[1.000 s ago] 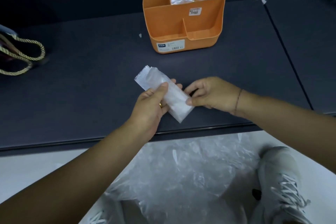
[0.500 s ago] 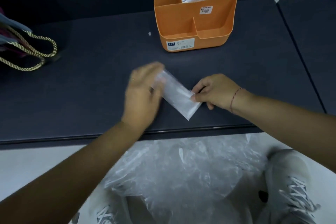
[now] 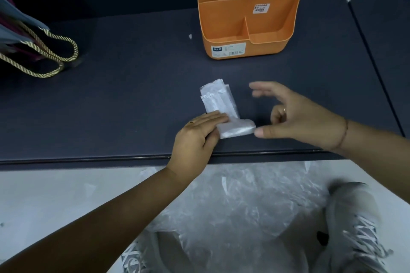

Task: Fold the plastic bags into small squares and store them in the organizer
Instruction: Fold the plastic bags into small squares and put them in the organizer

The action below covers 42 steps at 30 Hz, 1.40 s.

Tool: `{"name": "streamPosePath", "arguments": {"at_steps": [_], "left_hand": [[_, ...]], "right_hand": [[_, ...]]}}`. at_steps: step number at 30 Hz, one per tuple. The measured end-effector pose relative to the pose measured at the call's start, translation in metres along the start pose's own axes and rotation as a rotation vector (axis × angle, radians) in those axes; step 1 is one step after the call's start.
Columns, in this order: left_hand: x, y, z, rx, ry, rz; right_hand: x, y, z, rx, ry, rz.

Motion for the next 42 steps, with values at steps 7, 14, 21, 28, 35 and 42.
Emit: {"name": "streamPosePath", "arguments": {"at_steps": [7,14,21,28,35,42], "left_hand": [[0.002,0.002,0.0,-0.1,0.013,-0.125],[-0.005,0.006,0.003,-0.36,-0.041,-0.303],[-0.011,-0.01,0.014,0.102,-0.11,0.4],[0.018,0.014,0.009,0.1,0.153,0.675],[0.011,0.001,0.008,0.018,0.064,0.5],[-0.003,-0.018,0.004,-0.153,0.01,0.127]], "right_hand": [[0.022,-0.008,0.023,-0.232,0.031,-0.108],[0.015,-0.012,0.053,-0.007,-0.142,0.016],[0.017,-0.006,0.069,0.108,-0.202,0.015],[0.017,0.0,0.072,0.065,-0.239,-0.126],[0.03,-0.001,0.061,-0.016,-0.265,-0.171],[0.011,-0.01,0.051,-0.075,-0.401,0.198]]}}
Point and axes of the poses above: each hand's wrist, its own z-axis towards the middle knuckle, its own x-axis out of the palm, y = z × x, the point moved 7 cm from there along z, towards the middle knuckle, and after that the axes turned 13 degrees about z, right-handed, at the moved point
